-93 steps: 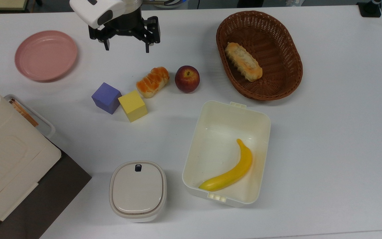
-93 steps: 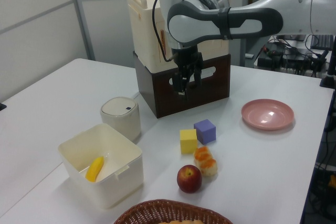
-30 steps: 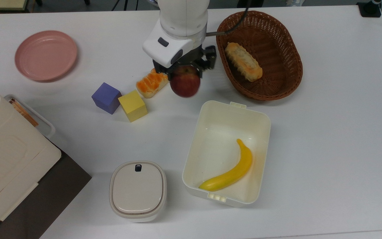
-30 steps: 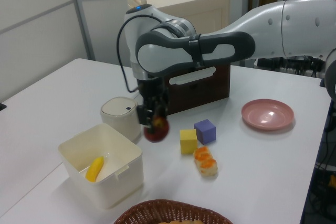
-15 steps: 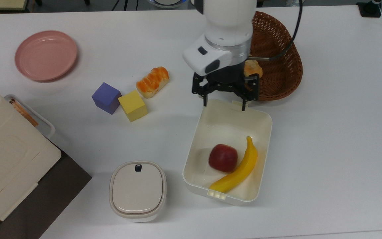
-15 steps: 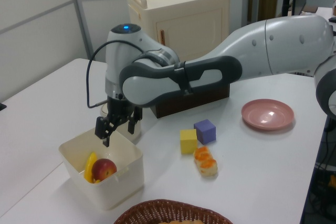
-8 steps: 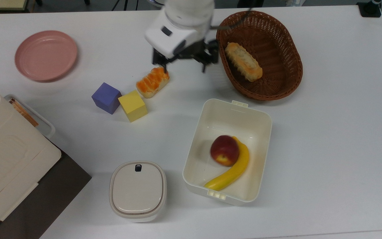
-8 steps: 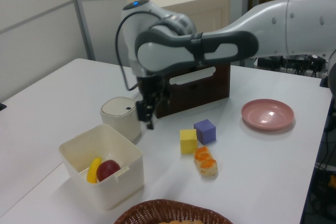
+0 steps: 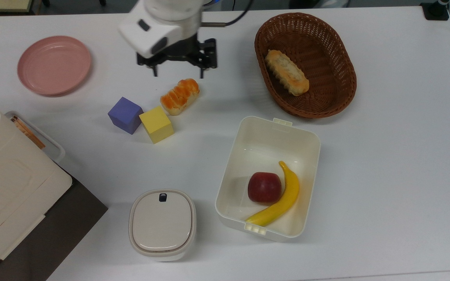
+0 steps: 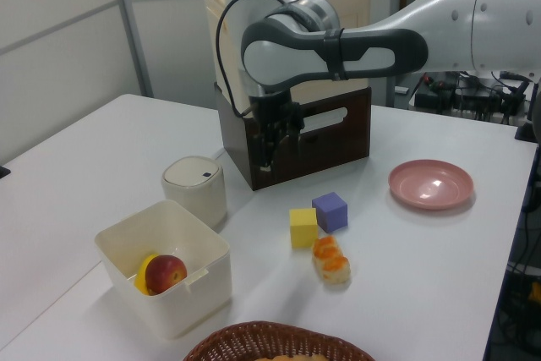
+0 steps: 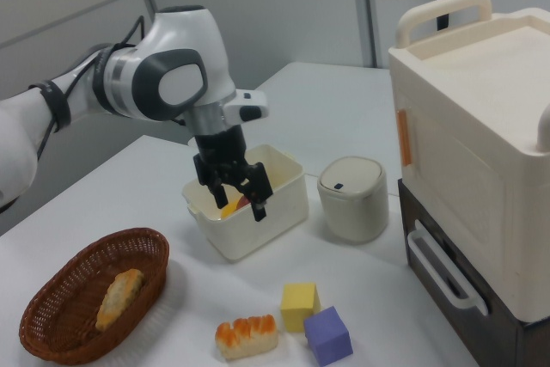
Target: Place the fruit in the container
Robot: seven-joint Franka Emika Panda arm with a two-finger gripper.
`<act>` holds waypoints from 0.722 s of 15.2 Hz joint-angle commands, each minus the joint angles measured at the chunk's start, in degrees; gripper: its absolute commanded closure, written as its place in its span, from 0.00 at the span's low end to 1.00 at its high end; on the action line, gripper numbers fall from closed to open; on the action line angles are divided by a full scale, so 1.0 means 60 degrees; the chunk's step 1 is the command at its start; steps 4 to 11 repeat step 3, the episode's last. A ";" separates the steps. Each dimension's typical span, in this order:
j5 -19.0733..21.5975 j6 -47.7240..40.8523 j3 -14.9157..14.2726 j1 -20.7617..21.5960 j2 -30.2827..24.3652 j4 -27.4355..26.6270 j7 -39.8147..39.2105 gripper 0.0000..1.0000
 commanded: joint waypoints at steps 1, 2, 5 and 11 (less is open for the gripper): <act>-0.0200 -0.0035 -0.0021 -0.0097 -0.0302 -0.0258 -0.0238 0.00; -0.0142 -0.0035 -0.0021 -0.0169 -0.0303 -0.0258 -0.0237 0.00; -0.0228 -0.0035 -0.0021 -0.0199 -0.0303 -0.0258 -0.0266 0.00; -0.0228 -0.0035 -0.0021 -0.0199 -0.0303 -0.0258 -0.0266 0.00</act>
